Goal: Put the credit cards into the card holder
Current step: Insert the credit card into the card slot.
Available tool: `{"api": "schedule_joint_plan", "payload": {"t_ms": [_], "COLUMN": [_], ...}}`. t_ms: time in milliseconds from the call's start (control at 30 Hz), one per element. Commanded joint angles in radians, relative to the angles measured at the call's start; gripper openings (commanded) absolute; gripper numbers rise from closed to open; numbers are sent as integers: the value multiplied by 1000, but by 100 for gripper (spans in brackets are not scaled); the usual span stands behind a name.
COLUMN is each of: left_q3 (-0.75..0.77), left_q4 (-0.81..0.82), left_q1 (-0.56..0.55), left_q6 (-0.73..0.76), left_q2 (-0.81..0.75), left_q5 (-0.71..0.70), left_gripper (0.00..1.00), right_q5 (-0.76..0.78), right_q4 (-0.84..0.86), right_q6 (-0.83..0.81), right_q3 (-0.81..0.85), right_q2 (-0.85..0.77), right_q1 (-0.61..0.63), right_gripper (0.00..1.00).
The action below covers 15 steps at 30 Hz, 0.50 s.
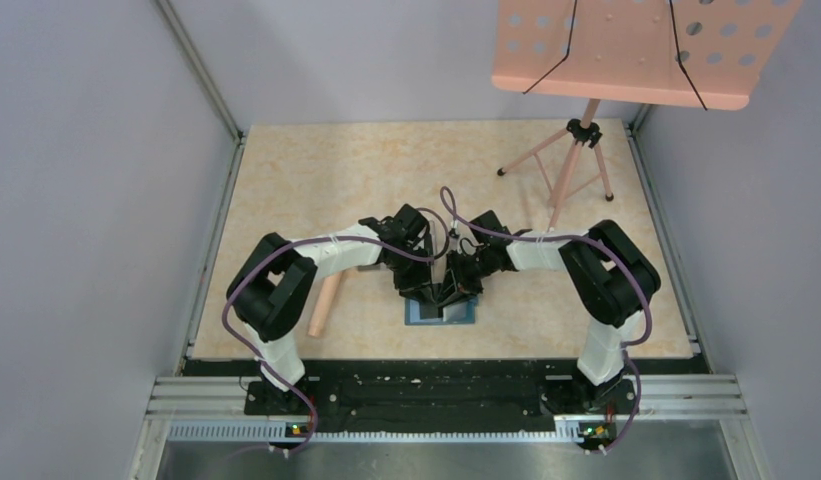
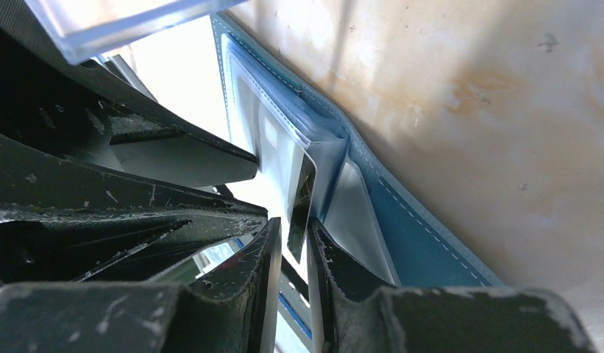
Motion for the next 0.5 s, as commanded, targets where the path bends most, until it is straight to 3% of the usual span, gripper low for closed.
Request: {"api": "schedule_joint_plan", "payload": {"t_ms": [0,200,467], "left_q3": [1,-26,-29], "left_q4": [4,-22,-69], "left_q1": [-3,4,8], "left_q6": [6,1,3], "left_q2": [-60,-118,-81], "left_q5": [-34,-84,-123], "left_gripper": [38,41,41], "right_q5": [-40,-32,-33], "right_q4": [58,45,42], "right_q6": [8,0,-5], "right_q3": [4,5,4], "right_q2": [3,9,10], "right_q1": [21,21,21], "right_gripper": [20,23,25]}}
